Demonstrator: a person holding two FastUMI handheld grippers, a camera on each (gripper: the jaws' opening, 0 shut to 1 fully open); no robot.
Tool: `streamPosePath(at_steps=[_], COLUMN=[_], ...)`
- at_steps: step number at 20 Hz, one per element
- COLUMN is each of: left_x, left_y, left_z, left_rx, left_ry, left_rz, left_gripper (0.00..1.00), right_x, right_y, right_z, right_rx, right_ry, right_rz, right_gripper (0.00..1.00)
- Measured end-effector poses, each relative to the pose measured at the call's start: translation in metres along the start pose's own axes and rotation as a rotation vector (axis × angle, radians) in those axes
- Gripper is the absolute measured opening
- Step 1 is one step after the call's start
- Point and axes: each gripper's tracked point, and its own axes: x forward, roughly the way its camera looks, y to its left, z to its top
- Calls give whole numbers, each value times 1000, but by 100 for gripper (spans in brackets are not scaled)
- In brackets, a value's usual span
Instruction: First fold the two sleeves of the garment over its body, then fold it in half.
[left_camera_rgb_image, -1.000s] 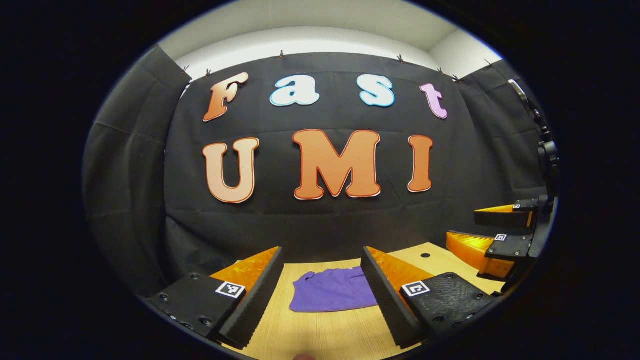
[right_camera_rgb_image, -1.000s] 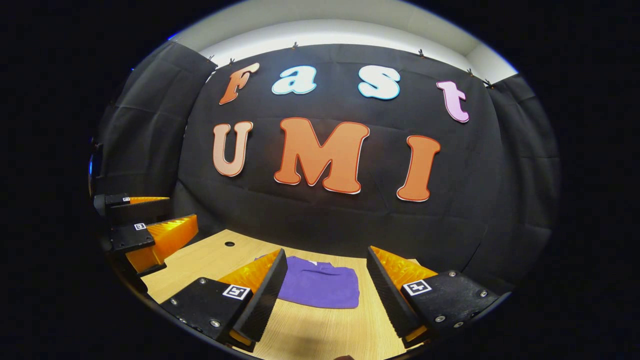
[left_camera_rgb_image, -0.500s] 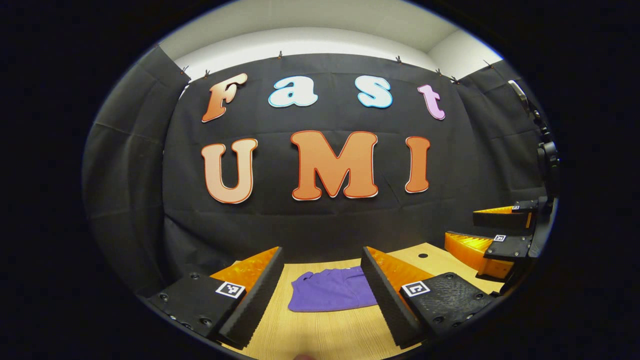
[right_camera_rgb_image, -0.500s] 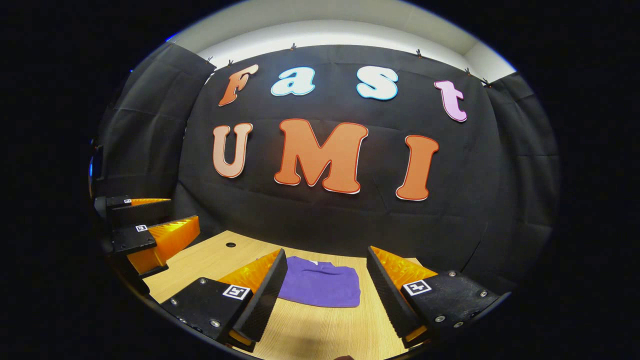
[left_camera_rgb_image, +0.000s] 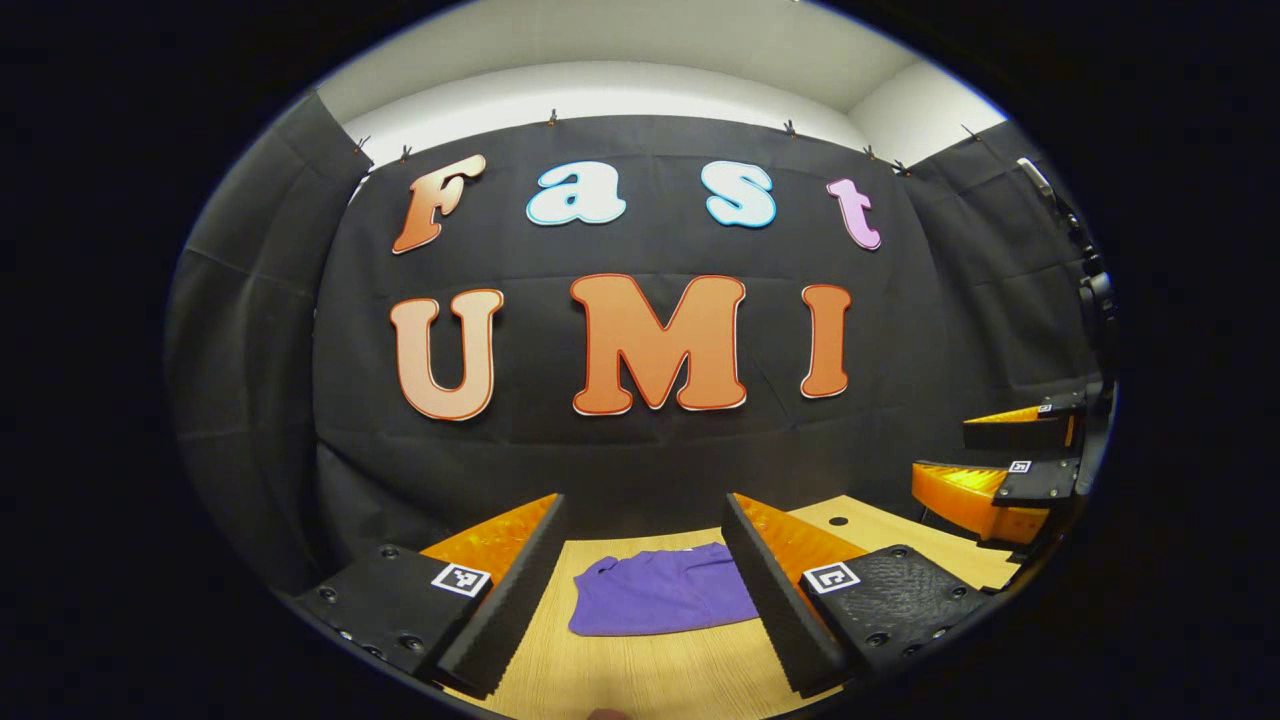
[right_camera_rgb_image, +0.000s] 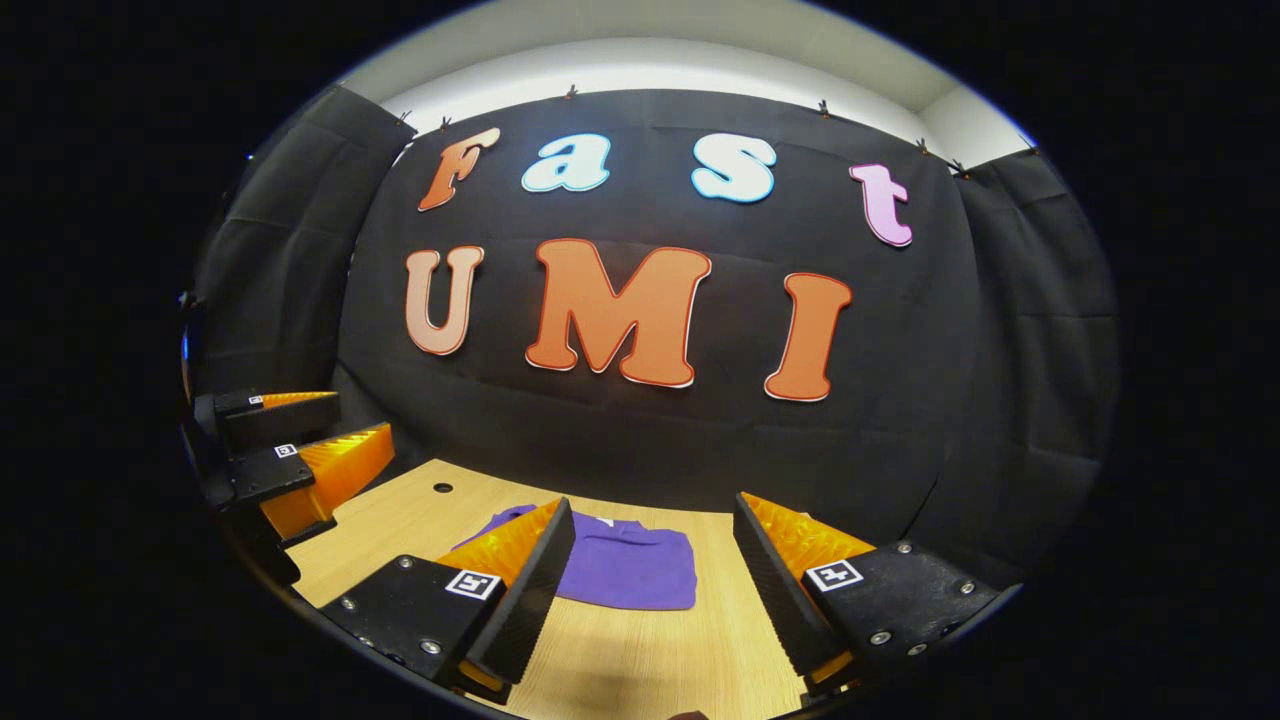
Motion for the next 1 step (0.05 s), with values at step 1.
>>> streamPosePath(at_steps=[1], left_x=[-1], left_y=[-2], left_z=[0], left_rx=[-9], left_ry=[3], left_rz=[-1], left_gripper=[98], right_x=[-2], right_y=[-2], right_z=[1], right_rx=[0], right_ry=[-3], right_rz=[1], right_gripper=[95])
